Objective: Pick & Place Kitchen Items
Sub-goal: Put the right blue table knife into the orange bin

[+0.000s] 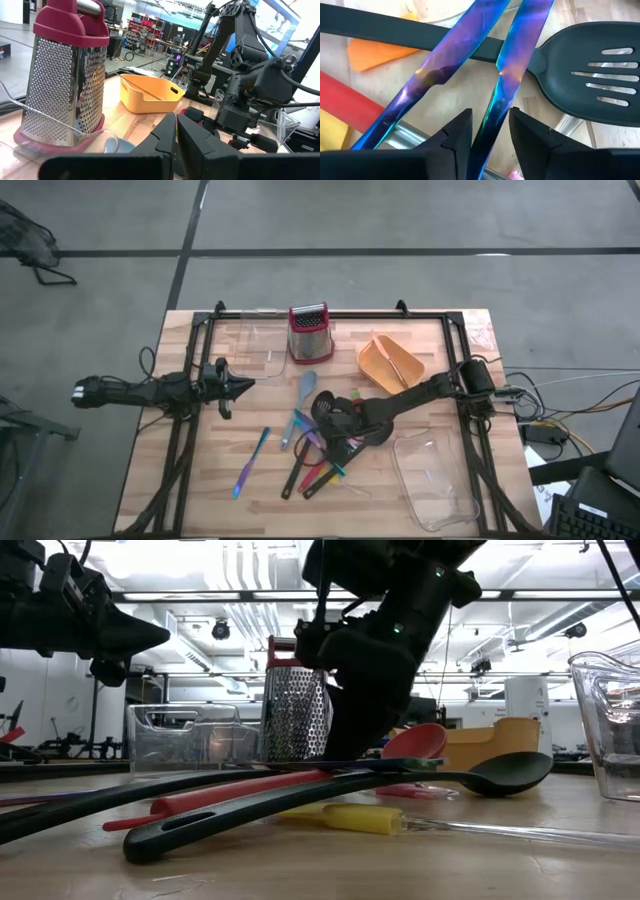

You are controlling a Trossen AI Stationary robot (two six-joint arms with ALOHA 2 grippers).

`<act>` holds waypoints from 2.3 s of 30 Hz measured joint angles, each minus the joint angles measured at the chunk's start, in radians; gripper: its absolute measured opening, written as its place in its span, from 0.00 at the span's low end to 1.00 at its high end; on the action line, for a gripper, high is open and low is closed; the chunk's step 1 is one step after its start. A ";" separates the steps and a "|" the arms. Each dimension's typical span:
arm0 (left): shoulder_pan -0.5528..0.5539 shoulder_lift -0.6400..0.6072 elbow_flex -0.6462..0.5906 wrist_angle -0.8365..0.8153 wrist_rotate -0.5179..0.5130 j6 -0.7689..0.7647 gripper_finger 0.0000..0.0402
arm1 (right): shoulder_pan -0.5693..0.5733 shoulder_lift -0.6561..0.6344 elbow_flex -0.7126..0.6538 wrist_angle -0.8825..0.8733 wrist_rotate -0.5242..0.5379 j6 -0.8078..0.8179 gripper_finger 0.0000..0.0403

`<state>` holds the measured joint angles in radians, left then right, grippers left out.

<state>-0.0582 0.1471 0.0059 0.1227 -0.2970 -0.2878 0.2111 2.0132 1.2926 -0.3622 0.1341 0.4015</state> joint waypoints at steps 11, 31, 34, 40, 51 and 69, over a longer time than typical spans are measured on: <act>0.000 0.000 0.000 0.000 0.000 0.000 0.05 | 0.000 0.000 -0.007 0.000 0.000 -0.009 0.14; 0.000 0.000 0.000 0.000 0.000 0.000 0.05 | -0.003 -0.043 -0.008 -0.059 0.077 -0.019 0.12; 0.000 0.000 0.000 0.000 0.000 0.000 0.06 | -0.003 -0.076 -0.008 -0.084 0.104 -0.017 0.11; 0.000 0.000 0.000 -0.005 0.000 0.000 0.05 | -0.004 -0.135 -0.008 -0.125 0.165 -0.013 0.13; 0.000 0.000 0.000 -0.006 0.000 0.000 0.05 | -0.025 -0.194 -0.008 -0.259 0.292 0.042 0.13; 0.000 0.000 0.000 -0.003 0.000 0.000 0.06 | -0.030 -0.243 -0.010 -0.421 0.435 0.114 0.12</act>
<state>-0.0585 0.1474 0.0059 0.1192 -0.2974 -0.2878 0.1809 1.7699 1.2827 -0.7831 0.5686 0.5151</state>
